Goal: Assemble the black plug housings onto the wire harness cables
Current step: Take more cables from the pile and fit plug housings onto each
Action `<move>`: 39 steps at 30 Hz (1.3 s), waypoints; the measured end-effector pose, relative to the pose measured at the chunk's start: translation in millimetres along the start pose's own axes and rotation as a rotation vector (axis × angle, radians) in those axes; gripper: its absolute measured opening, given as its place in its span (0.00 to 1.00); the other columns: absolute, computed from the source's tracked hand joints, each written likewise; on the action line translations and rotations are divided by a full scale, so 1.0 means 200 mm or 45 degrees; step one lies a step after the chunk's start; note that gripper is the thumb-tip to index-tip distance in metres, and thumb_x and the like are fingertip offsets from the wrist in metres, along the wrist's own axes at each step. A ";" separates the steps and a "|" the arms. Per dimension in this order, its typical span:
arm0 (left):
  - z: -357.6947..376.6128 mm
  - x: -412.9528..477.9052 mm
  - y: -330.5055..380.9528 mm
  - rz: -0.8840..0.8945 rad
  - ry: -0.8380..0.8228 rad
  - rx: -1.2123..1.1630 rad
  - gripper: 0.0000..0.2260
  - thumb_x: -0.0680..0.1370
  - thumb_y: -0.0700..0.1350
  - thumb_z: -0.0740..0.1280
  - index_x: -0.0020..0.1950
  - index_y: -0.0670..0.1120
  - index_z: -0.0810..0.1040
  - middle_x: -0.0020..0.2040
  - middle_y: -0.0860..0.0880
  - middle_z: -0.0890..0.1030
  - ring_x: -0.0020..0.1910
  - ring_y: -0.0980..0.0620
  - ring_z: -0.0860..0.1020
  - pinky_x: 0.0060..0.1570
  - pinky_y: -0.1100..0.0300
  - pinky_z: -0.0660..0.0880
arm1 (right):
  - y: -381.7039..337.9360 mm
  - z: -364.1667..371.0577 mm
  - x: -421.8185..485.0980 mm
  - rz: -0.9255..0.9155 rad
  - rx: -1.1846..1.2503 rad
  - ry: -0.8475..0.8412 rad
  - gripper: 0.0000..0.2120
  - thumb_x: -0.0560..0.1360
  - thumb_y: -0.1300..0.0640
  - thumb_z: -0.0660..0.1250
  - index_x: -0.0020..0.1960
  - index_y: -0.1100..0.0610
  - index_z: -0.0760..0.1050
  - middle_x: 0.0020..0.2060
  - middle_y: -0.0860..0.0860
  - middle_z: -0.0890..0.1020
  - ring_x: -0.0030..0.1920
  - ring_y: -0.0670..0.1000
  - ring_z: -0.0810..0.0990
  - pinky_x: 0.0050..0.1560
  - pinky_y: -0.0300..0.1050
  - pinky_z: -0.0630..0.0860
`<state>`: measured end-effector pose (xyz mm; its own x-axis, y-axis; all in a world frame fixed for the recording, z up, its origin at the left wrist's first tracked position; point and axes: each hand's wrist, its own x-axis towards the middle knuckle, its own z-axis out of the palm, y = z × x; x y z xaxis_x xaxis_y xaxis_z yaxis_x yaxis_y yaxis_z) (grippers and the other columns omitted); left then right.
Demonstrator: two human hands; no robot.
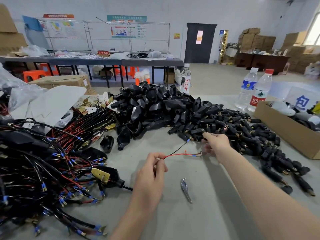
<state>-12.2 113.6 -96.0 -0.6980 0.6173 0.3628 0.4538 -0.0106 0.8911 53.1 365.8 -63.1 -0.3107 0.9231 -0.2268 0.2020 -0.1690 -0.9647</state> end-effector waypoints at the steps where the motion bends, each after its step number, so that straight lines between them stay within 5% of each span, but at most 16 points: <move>1: 0.00 0.00 -0.01 0.027 -0.005 0.029 0.07 0.83 0.48 0.59 0.52 0.60 0.73 0.34 0.55 0.75 0.27 0.57 0.67 0.28 0.61 0.66 | 0.00 -0.02 -0.04 0.056 0.190 -0.084 0.06 0.78 0.58 0.68 0.52 0.62 0.77 0.36 0.54 0.82 0.31 0.51 0.75 0.32 0.44 0.78; 7: 0.00 -0.03 0.02 0.151 -0.004 0.140 0.08 0.80 0.59 0.59 0.50 0.57 0.72 0.28 0.54 0.68 0.27 0.59 0.65 0.28 0.60 0.63 | 0.10 -0.17 -0.43 0.354 0.941 -0.621 0.08 0.77 0.59 0.68 0.53 0.62 0.80 0.48 0.54 0.86 0.45 0.50 0.84 0.40 0.40 0.83; 14: 0.00 -0.08 0.07 0.203 -0.057 0.186 0.06 0.81 0.54 0.61 0.47 0.55 0.71 0.25 0.56 0.67 0.25 0.56 0.62 0.27 0.64 0.59 | 0.22 -0.20 -0.67 0.346 1.197 -0.631 0.16 0.70 0.61 0.70 0.55 0.67 0.81 0.56 0.58 0.85 0.48 0.54 0.86 0.43 0.43 0.84; 20: 0.00 -0.10 0.07 0.221 -0.116 0.209 0.05 0.82 0.50 0.63 0.46 0.54 0.71 0.25 0.56 0.67 0.25 0.57 0.61 0.26 0.64 0.58 | 0.18 -0.19 -0.71 0.310 1.196 -0.620 0.08 0.68 0.60 0.72 0.44 0.64 0.86 0.50 0.57 0.86 0.42 0.51 0.86 0.39 0.41 0.82; 27: 0.00 -0.09 0.06 0.245 -0.123 0.245 0.06 0.82 0.53 0.62 0.46 0.54 0.71 0.25 0.55 0.66 0.25 0.56 0.62 0.26 0.63 0.58 | 0.18 -0.21 -0.69 0.253 1.151 -0.649 0.10 0.77 0.60 0.68 0.45 0.63 0.86 0.55 0.56 0.85 0.45 0.51 0.86 0.41 0.40 0.82; 34: 0.00 -0.09 0.06 0.236 -0.126 0.242 0.05 0.82 0.50 0.63 0.46 0.54 0.71 0.25 0.55 0.66 0.25 0.57 0.62 0.26 0.63 0.58 | 0.19 -0.22 -0.68 0.105 0.946 -0.672 0.15 0.78 0.59 0.67 0.62 0.64 0.77 0.57 0.53 0.85 0.48 0.50 0.86 0.43 0.39 0.82; 39: -0.01 -0.09 0.06 0.231 -0.132 0.180 0.06 0.82 0.53 0.62 0.46 0.54 0.72 0.25 0.54 0.65 0.26 0.57 0.61 0.27 0.62 0.57 | 0.20 -0.22 -0.69 0.036 0.816 -0.832 0.11 0.72 0.58 0.72 0.54 0.60 0.83 0.60 0.56 0.83 0.54 0.53 0.85 0.49 0.42 0.82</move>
<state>4.8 100.6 -90.6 -0.5411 0.6927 0.4768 0.6443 -0.0229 0.7644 144.6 247.6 -65.3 -0.8166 0.5695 -0.0940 -0.2759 -0.5282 -0.8030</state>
